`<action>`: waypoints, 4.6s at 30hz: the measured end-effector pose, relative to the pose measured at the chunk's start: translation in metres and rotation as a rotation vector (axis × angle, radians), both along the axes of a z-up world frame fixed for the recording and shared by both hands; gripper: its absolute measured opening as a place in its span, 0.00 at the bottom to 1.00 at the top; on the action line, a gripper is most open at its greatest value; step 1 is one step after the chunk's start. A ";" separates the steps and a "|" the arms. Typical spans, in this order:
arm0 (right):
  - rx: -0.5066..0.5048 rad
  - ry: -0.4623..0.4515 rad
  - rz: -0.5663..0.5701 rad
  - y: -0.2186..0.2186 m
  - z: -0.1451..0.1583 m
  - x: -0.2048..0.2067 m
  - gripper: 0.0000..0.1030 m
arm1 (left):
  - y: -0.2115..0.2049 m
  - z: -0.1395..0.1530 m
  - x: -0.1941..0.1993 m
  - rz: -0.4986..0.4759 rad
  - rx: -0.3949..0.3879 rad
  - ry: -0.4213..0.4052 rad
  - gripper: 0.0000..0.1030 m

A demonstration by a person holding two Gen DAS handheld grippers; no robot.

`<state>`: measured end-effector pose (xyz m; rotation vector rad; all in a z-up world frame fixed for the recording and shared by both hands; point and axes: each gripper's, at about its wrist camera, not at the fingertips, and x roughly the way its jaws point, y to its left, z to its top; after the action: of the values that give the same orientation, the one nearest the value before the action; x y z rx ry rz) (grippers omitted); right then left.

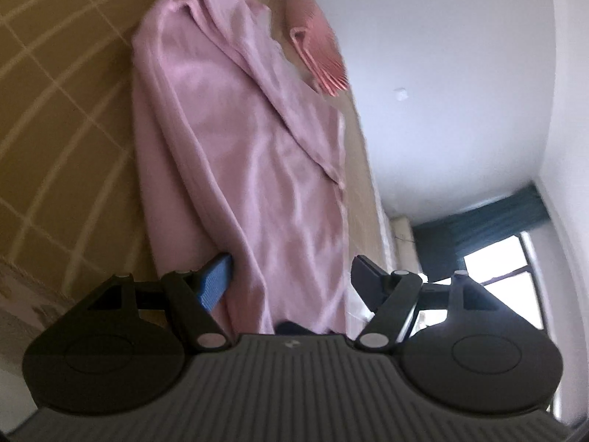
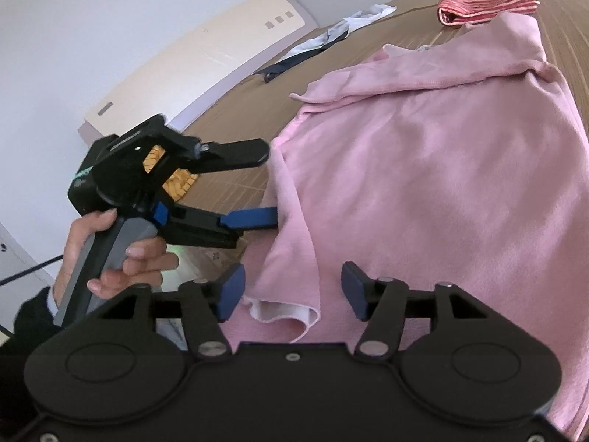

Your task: Fold clothes

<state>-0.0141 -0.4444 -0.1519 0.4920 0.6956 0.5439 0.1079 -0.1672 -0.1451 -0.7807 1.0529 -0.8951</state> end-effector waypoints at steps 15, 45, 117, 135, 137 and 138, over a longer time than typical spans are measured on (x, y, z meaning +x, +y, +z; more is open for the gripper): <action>-0.728 -0.338 0.190 0.093 0.031 -0.040 0.30 | 0.010 0.007 -0.011 -0.010 -0.015 -0.017 0.73; -0.423 -0.237 0.038 0.053 0.053 -0.025 0.44 | 0.112 0.018 -0.033 0.196 0.394 -0.062 0.18; -0.438 -0.004 -0.263 -0.023 0.024 -0.078 0.07 | 0.070 0.033 -0.061 -0.008 0.591 -0.249 0.12; -0.317 -0.129 -0.452 -0.071 0.052 0.032 0.08 | 0.032 0.078 0.064 0.157 0.470 -0.371 0.12; -0.339 -0.119 -0.471 -0.076 0.049 0.050 0.08 | 0.030 0.072 0.081 0.167 0.479 -0.364 0.12; -0.348 -0.113 -0.479 -0.078 0.046 0.059 0.09 | 0.029 0.067 0.090 0.166 0.479 -0.355 0.12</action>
<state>0.0445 -0.5220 -0.1055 0.2828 0.5248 -0.0028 0.1983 -0.1381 -0.0776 -0.2870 0.8251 -0.5775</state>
